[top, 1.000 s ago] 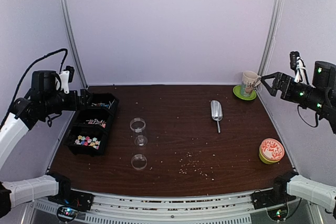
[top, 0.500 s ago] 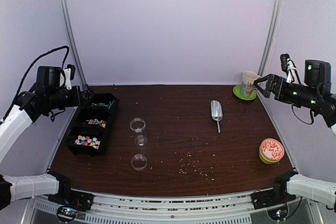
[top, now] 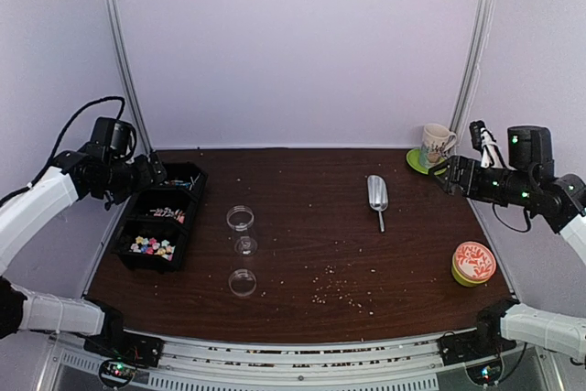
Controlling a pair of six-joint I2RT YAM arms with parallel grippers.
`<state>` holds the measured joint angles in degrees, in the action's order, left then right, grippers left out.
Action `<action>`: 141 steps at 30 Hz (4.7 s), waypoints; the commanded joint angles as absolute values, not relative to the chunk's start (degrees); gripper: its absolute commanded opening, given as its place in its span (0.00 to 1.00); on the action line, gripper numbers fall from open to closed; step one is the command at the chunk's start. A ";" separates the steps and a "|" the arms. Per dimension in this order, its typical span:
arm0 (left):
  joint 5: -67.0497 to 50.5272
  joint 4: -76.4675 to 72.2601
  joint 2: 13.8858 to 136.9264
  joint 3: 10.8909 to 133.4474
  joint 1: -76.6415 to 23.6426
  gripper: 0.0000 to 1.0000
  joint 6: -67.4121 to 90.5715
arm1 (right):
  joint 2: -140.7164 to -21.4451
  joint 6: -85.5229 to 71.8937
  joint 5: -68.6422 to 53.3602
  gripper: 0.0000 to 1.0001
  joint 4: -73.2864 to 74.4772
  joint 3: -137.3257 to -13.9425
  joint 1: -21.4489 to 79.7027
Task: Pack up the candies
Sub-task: Move the storage box to the center of the board, then move the packing bottle to the center of the board.
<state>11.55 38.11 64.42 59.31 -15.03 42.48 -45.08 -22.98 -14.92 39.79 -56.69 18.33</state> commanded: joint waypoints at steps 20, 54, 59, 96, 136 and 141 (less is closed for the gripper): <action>12.15 33.79 94.42 70.68 -9.27 0.98 63.64 | -48.60 -24.17 -7.87 1.00 32.94 -49.67 28.70; 6.99 35.45 113.14 86.48 -8.62 0.63 58.48 | -54.83 -23.91 -6.44 1.00 32.26 -50.83 34.16; 6.66 35.01 112.75 86.40 -9.89 0.57 58.18 | -54.89 -23.85 -6.09 1.00 32.41 -51.05 34.67; 1.42 30.75 120.63 96.57 -26.08 0.30 60.35 | -55.42 -24.28 -3.46 0.99 32.73 -50.87 37.96; 0.40 33.20 108.14 97.71 -18.77 0.98 48.13 | -58.72 -23.38 -2.03 1.00 33.59 -52.41 41.17; -0.03 32.04 108.04 96.18 -12.93 0.98 42.51 | -59.31 -23.47 -1.96 0.99 33.14 -52.38 41.78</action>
